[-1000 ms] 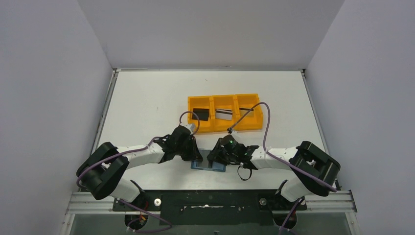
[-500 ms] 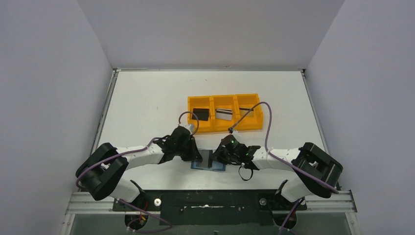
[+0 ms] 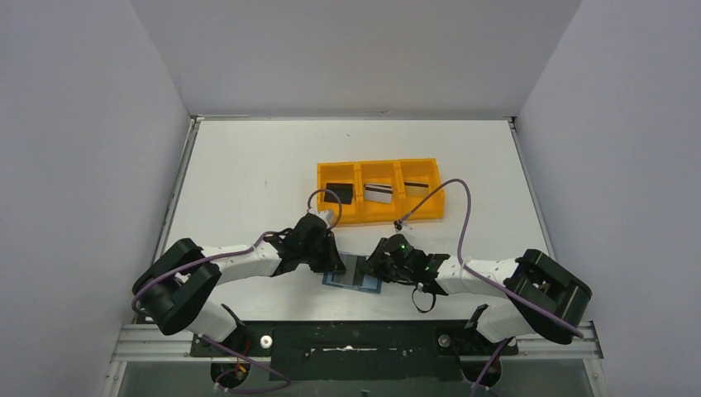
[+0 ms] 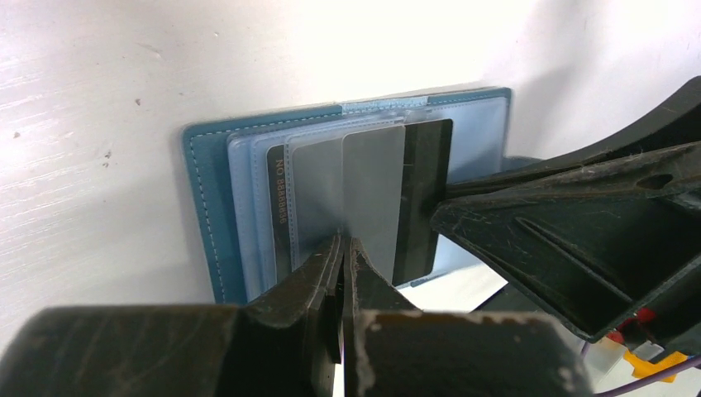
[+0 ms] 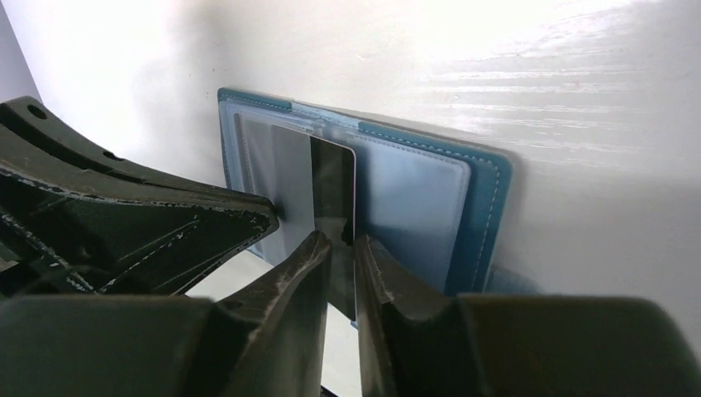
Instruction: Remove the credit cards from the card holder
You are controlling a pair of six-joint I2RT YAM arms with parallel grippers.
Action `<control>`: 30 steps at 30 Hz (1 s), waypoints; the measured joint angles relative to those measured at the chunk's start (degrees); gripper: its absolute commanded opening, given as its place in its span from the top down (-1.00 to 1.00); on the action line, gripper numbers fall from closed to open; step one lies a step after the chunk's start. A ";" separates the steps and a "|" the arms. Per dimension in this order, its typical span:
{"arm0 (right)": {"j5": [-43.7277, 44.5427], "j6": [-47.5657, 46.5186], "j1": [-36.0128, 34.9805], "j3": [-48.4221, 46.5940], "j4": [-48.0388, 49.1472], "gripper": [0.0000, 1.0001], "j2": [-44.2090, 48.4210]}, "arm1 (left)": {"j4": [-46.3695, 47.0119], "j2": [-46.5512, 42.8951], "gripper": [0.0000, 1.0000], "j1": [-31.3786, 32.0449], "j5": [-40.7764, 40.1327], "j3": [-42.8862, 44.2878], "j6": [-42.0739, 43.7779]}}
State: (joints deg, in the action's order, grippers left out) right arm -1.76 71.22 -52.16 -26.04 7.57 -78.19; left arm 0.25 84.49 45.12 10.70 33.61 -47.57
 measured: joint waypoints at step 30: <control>1.05 1.07 0.50 5.16 1.31 1.00 7.78 | 2.69 0.87 1.00 1.07 -0.24 -0.61 -1.53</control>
State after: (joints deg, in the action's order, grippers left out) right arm -0.71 72.29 -51.66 -20.88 8.88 -70.41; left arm 2.94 85.36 46.19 10.46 32.99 -49.10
